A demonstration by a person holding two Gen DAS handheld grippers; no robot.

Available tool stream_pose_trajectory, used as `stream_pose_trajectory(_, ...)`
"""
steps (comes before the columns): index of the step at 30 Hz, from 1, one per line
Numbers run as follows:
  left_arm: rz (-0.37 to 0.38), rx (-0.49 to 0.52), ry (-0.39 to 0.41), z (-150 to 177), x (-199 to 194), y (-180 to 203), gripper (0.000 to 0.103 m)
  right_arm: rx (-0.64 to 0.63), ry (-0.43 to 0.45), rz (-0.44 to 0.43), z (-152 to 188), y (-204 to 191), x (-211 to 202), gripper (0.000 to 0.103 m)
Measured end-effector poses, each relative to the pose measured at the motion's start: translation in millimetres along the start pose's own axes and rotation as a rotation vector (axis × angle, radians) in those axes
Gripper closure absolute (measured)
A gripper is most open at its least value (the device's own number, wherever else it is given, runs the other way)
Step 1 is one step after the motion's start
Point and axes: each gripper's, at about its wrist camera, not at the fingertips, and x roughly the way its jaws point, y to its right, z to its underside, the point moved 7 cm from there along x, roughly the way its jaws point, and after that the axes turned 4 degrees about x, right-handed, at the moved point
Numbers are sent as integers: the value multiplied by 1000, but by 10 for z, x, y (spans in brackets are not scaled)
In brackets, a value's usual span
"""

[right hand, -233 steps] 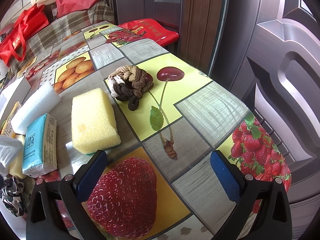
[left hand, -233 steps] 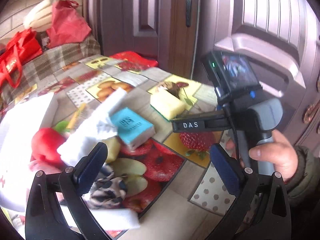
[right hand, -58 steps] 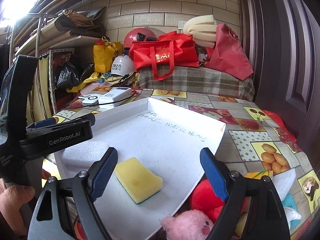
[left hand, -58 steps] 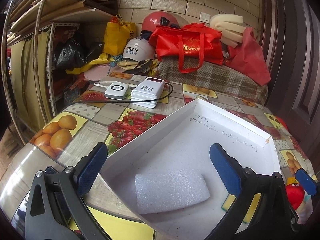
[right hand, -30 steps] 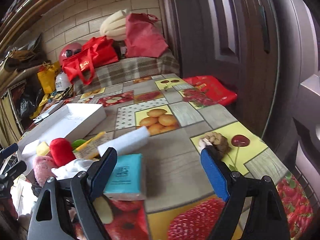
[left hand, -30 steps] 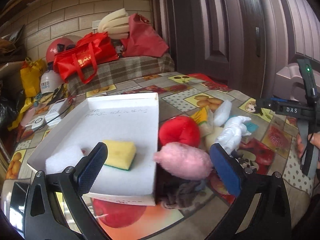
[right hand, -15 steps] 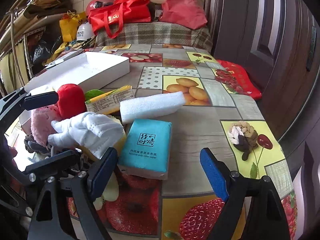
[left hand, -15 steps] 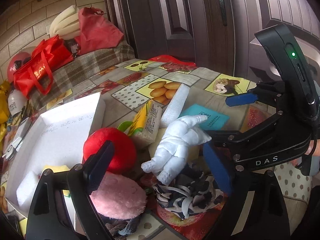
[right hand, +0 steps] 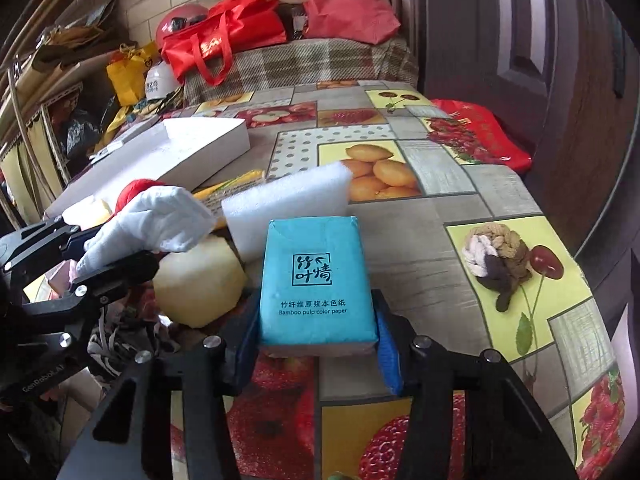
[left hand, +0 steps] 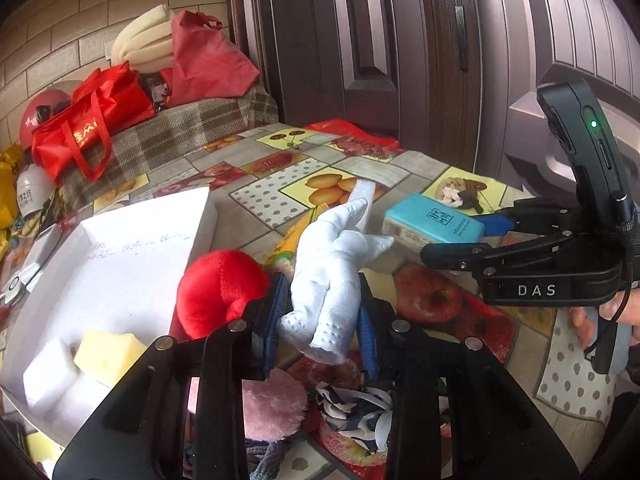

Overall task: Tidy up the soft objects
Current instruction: 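Grasp the blue tissue pack with the right tool while the left tool grasps the white glove, then carry the tissue pack and glove over the box and open both tools to release them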

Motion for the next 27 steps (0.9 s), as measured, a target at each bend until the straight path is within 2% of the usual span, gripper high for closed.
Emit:
stream_pose_trajectory(3, -46, -51, 72, -27, -167, -131, 71, 49, 121, 24, -91, 98, -228, 53)
stream_pose_trajectory(6, -132, -79, 117, -18, -305, -297, 71, 66, 242, 48, -149, 129, -461, 53)
stream_pose_trajectory(10, -228, -107, 155, 24, -453, -532, 71, 41, 330, 53, -200, 47, -607, 53)
stream_pose_trajectory(18, -329, -164, 160, 189, -602, -925, 71, -28, 337, 3, -235, -340, -517, 53)
stream_pose_trajectory(27, -417, -227, 143, 371, -722, -1396, 71, -114, 305, -103, -190, -970, -359, 53)
